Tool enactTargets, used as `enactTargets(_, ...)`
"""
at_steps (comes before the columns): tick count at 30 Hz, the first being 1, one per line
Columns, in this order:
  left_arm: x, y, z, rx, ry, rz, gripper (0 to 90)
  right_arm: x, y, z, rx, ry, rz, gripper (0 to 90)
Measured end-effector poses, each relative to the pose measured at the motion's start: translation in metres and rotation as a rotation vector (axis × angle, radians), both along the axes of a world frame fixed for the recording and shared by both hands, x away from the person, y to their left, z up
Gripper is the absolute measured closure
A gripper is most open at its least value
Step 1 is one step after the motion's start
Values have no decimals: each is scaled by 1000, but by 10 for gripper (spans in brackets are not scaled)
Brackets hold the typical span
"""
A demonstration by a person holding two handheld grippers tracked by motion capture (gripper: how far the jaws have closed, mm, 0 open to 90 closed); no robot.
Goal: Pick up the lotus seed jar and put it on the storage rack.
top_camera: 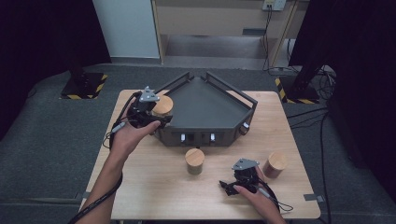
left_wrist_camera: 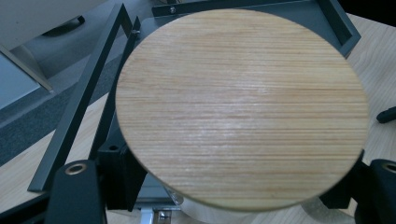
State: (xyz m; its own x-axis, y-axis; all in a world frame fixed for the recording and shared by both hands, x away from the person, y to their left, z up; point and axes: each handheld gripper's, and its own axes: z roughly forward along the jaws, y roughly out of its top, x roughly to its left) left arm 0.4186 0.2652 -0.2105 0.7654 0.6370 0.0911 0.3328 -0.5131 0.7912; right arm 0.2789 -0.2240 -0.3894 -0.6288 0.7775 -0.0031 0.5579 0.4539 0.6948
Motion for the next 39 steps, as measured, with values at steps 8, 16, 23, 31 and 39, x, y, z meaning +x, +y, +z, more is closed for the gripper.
enactTargets(8, 13, -10, 1, 3, 6, 8, 239, 0, 0, 0, 0, 0, 0, 10)
enactTargets(16, 32, -18, -5, 21, 27, 19, 239, 0, 0, 0, 1, 0, 0, 10)
enactTargets(23, 48, -23, -15, 12, 40, 34, 239, 0, 0, 0, 2, 1, 0, 11)
enactTargets(31, 57, -25, -27, -7, 47, 40, 239, 0, -1, 0, 2, 1, 0, 11)
enactTargets(39, 66, -26, -37, -15, 69, 51, 239, 0, 0, 0, 2, 0, 1, 12)
